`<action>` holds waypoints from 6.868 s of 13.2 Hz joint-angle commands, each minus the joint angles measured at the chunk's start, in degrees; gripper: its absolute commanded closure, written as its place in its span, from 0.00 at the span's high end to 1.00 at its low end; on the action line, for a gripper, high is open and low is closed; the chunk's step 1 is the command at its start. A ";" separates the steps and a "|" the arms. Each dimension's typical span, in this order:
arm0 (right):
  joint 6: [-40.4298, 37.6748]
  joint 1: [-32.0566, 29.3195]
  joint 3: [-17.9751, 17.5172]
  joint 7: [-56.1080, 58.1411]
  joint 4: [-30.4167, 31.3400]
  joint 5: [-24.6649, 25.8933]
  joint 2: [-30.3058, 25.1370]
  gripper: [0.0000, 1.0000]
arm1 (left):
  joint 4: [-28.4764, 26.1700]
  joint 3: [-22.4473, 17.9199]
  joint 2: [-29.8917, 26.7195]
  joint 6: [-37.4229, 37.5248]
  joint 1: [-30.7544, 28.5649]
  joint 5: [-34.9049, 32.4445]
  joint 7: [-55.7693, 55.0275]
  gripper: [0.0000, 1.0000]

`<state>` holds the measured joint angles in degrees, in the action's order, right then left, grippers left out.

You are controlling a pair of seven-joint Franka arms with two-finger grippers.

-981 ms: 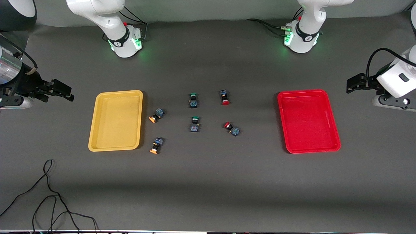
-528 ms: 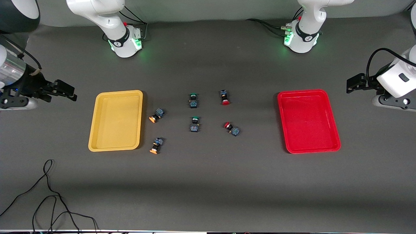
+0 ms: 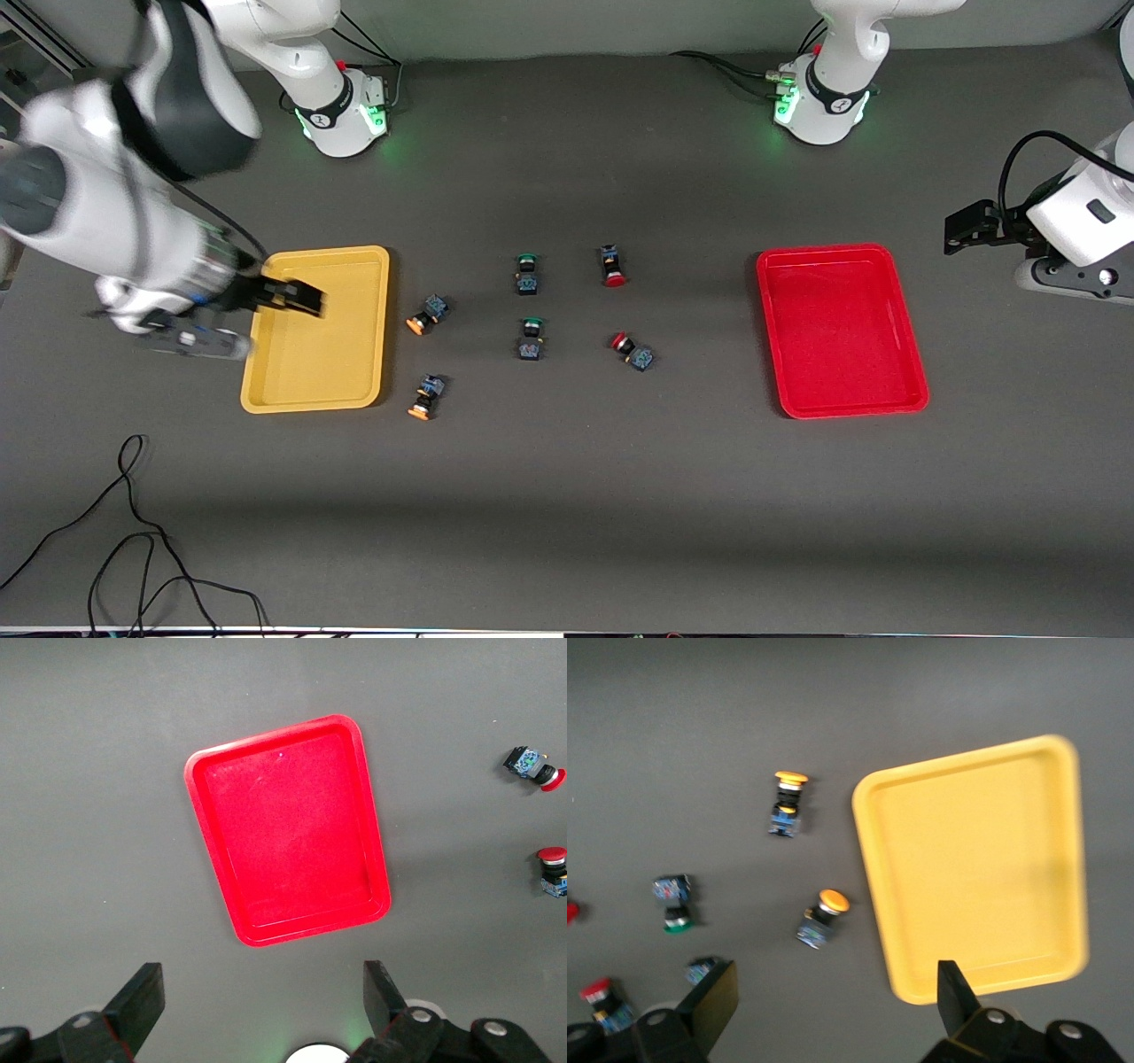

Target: Place red and yellow buttons in trays

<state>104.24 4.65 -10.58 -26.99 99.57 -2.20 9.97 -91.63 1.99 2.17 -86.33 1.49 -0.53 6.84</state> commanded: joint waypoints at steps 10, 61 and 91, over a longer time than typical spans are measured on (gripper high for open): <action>28.56 1.68 -6.29 -24.24 24.25 1.32 10.24 1.00 | -5.21 24.10 -1.03 -5.75 9.21 3.79 -47.75 1.00; 17.34 1.24 7.96 -3.29 9.30 -9.05 6.96 1.00 | -31.41 27.27 24.09 -53.24 -21.09 -23.62 -37.23 0.00; 17.84 1.85 8.89 0.59 9.38 -6.32 7.28 0.09 | 2.69 22.18 44.31 -41.27 13.72 -20.56 -94.27 1.00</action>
<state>121.45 7.12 -5.02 -33.26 101.17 -8.72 22.61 -90.73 25.29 45.30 -126.58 13.36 -19.90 -83.45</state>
